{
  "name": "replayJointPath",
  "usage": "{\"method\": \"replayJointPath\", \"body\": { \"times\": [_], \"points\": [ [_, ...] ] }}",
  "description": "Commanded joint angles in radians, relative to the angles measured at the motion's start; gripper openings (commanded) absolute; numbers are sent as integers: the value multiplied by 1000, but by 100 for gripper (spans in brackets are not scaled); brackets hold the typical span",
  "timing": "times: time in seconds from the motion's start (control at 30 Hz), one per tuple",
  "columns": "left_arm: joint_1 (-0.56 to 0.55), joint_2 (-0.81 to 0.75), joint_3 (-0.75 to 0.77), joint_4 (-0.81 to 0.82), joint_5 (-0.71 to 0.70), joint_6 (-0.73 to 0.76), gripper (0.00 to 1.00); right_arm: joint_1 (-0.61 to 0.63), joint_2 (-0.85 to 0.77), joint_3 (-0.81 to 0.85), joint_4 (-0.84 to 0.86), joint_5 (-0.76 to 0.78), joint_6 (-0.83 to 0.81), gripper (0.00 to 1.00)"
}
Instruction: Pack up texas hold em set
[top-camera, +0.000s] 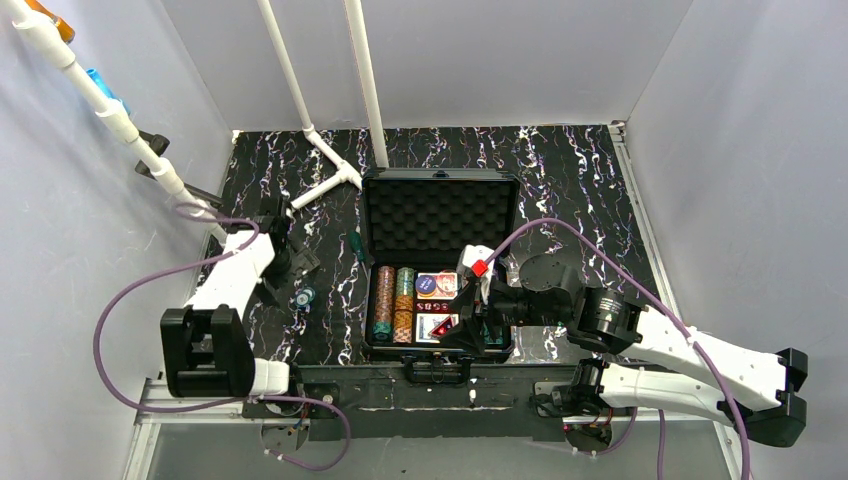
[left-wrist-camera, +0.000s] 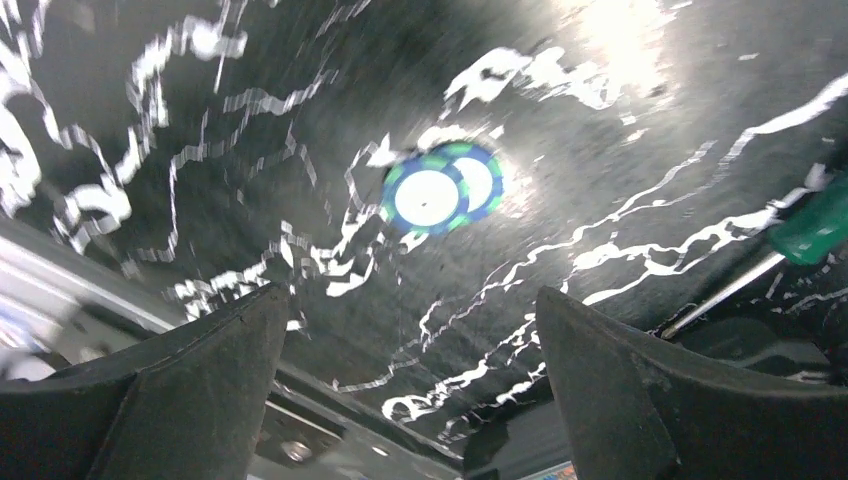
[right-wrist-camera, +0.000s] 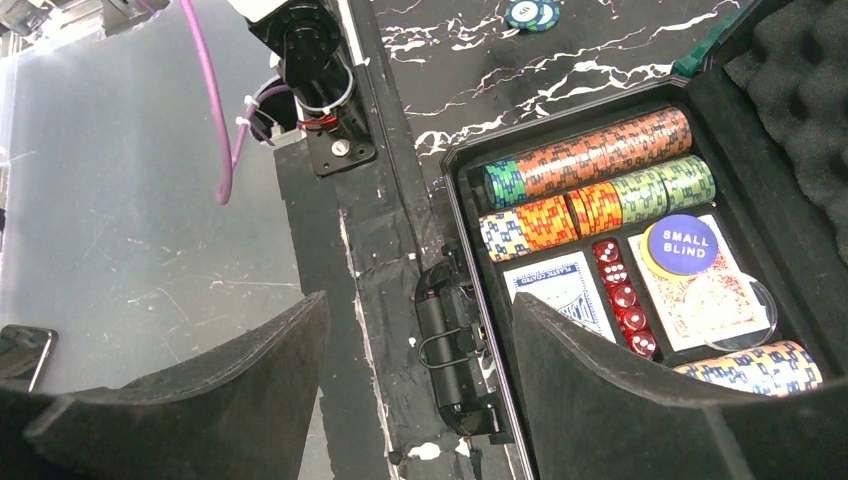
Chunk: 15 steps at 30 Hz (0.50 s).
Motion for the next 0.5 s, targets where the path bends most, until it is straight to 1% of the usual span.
{"method": "replayJointPath", "body": {
  "times": [0.0, 0.07, 0.13, 0.23, 0.37, 0.47],
  "points": [
    [1, -121, -123, -48, 3, -395, 95, -2, 4, -7, 33, -10, -6, 75],
    [1, -110, -128, -30, 4, -419, 97, -2, 7, -8, 34, -9, -7, 75],
    [1, -76, -114, -16, 2, -405, 98, -2, 9, -9, 35, -10, -6, 75],
    [2, -15, -89, -26, -20, -401, 98, -1, 11, -9, 34, -9, -7, 75],
    [1, 56, -81, 10, -25, -401, 98, -1, 11, -8, 35, -3, -8, 75],
    [1, 101, -75, 46, -27, -396, 96, -2, 12, -10, 35, -5, -7, 75]
  ]
}}
